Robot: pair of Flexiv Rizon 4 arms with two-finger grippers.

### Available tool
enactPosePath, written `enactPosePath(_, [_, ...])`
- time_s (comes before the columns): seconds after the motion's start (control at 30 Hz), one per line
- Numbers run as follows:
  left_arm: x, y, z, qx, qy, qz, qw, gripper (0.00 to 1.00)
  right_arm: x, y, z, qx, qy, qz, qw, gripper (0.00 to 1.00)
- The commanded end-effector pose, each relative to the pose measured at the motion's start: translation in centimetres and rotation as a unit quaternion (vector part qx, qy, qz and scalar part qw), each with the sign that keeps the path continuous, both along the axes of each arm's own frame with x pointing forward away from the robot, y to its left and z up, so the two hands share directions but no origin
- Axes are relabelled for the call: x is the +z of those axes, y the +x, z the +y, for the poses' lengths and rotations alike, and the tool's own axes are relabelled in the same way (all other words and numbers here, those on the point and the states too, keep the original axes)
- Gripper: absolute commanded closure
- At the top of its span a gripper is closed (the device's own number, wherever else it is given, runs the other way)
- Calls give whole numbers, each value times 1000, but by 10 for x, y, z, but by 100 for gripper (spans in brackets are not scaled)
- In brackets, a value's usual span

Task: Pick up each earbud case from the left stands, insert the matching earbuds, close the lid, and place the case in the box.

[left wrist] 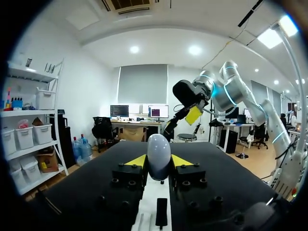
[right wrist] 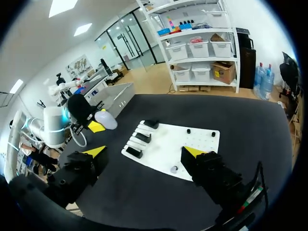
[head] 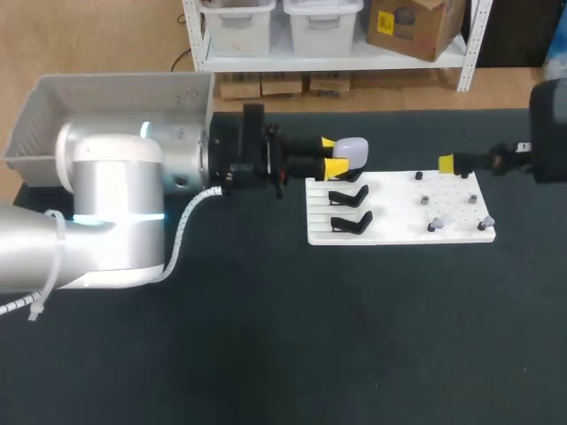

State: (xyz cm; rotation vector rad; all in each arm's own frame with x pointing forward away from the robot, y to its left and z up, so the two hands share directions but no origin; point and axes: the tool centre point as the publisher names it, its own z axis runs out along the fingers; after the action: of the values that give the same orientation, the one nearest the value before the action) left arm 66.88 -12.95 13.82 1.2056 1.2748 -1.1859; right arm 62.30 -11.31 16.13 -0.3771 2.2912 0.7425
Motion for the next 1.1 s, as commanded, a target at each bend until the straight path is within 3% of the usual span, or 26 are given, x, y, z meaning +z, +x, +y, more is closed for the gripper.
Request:
enactPosePath(0.03, [-1,-2,-4,7,-2,-1,1000,100,8,-13,18,-2,-11,1,1000,0])
enactPosePath(0.27, [-2,-3,-6,4,-6,-1,1000,100,10,-23,52,23,-21,35,999,0])
enactPosePath(0.47, [-2,-2,-7,-3,-10,-1,1000,100,-1,-18,68,33,-35,60,997,0])
enactPosePath(1.1, [-4,-3,-10,-25,-5,1,1000,100,-8,-1,78,8,-64,55,996,0])
